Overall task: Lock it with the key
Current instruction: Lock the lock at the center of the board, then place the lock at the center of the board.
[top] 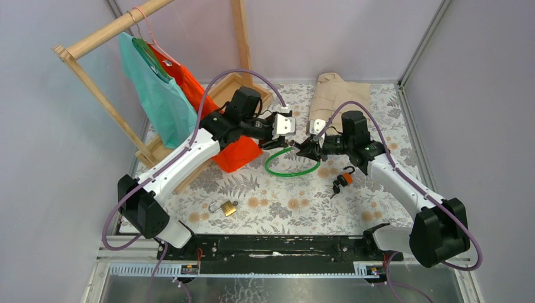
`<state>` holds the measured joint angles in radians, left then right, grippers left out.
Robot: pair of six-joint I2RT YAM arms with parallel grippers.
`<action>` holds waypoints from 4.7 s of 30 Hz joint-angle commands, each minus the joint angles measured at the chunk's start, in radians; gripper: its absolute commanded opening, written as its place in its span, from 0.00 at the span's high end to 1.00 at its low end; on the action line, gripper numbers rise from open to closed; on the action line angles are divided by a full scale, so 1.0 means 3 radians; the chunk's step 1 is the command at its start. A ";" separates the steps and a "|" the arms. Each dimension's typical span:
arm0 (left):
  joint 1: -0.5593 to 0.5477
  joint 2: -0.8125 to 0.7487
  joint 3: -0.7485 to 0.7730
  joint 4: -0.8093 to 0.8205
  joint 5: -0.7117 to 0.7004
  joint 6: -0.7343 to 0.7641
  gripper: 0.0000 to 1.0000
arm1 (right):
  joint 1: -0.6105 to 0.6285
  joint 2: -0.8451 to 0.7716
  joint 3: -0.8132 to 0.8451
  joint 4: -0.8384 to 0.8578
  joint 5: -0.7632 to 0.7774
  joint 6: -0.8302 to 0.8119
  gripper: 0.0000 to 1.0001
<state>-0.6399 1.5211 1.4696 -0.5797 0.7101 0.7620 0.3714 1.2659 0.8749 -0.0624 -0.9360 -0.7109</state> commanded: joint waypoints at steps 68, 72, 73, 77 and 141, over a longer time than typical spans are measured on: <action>-0.0005 0.0082 0.0089 0.0496 -0.0127 -0.2019 1.00 | 0.0020 0.0128 -0.0015 -0.0189 0.0146 -0.0037 1.00; -0.0004 0.0036 0.0170 0.0506 -0.0076 -0.2034 1.00 | 0.0010 0.0147 -0.0015 -0.0231 0.0197 -0.0090 1.00; -0.0005 0.0022 0.0173 0.0525 -0.0063 -0.2031 1.00 | 0.0010 0.0151 -0.0016 -0.0238 0.0207 -0.0094 1.00; -0.0004 -0.0032 0.0207 0.0583 0.0026 -0.1981 1.00 | -0.0001 0.0165 -0.0008 -0.0274 0.0276 -0.0142 1.00; -0.0420 0.0172 -0.0943 0.0306 -0.0360 -0.0584 1.00 | -0.0470 0.1006 0.0732 0.0467 0.0601 0.3039 1.00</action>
<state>-0.7597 1.6131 1.1942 -0.5457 0.6094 0.5571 0.1959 1.5391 1.1000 -0.0288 -0.7193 0.1413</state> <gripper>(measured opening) 0.032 0.301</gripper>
